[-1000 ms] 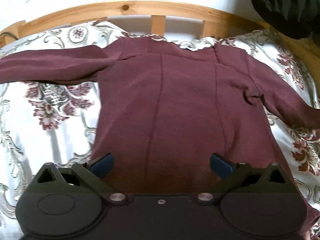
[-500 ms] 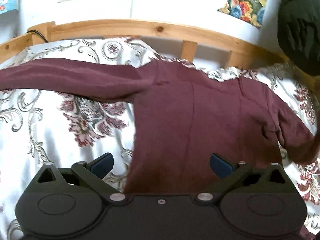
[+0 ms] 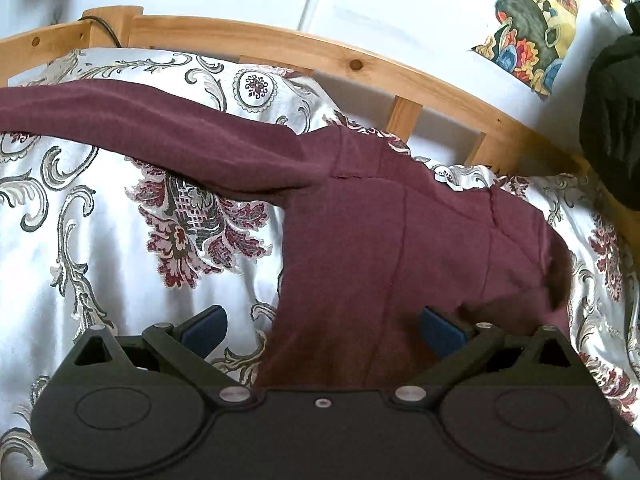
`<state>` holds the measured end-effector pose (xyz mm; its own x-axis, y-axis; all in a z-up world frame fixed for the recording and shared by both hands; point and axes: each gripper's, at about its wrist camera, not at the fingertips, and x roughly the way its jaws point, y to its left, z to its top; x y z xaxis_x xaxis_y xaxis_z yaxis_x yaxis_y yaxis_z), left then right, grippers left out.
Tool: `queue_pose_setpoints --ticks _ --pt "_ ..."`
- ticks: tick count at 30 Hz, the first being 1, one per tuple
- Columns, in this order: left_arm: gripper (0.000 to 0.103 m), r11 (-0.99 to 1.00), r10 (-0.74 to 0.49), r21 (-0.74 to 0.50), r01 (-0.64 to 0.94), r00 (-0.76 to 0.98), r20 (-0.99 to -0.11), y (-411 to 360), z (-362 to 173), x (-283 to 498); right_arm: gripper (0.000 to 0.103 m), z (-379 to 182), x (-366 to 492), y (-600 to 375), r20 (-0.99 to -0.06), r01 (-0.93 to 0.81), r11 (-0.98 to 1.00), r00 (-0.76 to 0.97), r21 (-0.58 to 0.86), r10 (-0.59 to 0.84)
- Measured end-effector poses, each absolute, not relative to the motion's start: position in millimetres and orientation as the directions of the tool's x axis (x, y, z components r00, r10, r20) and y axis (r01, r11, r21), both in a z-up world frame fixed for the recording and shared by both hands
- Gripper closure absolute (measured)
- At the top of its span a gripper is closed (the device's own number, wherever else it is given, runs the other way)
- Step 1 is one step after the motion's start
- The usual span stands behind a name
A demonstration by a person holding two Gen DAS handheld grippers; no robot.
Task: Fold small clothes
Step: 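Lift the held cuff and fold the sleeve across the shirt body, release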
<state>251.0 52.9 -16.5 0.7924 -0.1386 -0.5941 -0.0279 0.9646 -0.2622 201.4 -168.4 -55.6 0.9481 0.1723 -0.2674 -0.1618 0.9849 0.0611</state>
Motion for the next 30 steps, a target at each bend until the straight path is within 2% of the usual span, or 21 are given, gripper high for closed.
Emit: queue_pose_setpoints --ticks 5,7,9,12,16,20,22,27,30 --pt "0.001 0.956 -0.158 -0.293 -0.022 0.801 -0.577 56 -14 250 0.08 -66 201 -170 -0.391 -0.235 0.967 0.884 0.098 0.254" --pt "0.001 0.953 -0.161 -0.302 -0.023 0.805 -0.571 57 -14 250 0.057 -69 194 -171 -0.435 -0.284 0.954 0.85 0.1 0.299" --pt "0.001 0.952 -0.166 -0.307 -0.019 0.808 -0.565 56 -14 251 0.044 -69 185 -171 -0.465 -0.328 0.94 0.82 0.095 0.333" --pt "0.001 0.953 -0.179 -0.303 0.002 0.81 -0.558 52 -18 253 0.035 -65 166 -174 -0.508 -0.38 0.921 0.78 0.081 0.366" --pt "0.001 0.952 -0.221 -0.3 0.054 0.799 -0.559 34 -32 268 0.019 -53 143 -190 -0.518 -0.367 0.929 0.787 0.045 0.336" --pt "0.001 0.934 -0.345 -0.297 0.201 0.73 -0.59 9 -55 289 0.013 -44 134 -211 -0.526 -0.27 0.962 0.812 0.045 0.253" --pt "0.001 0.932 -0.361 -0.254 0.258 0.714 -0.6 1 -61 290 0.008 -43 130 -223 -0.513 -0.209 0.976 0.832 0.062 0.211" --pt "0.001 0.92 -0.377 -0.181 0.348 0.658 -0.652 -17 -74 291 0.006 -45 129 -251 -0.512 -0.123 0.983 0.841 0.135 0.175" --pt "0.014 0.922 -0.359 -0.141 0.361 0.655 -0.665 -22 -78 289 0.006 -45 130 -260 -0.503 -0.098 0.984 0.849 0.15 0.162"
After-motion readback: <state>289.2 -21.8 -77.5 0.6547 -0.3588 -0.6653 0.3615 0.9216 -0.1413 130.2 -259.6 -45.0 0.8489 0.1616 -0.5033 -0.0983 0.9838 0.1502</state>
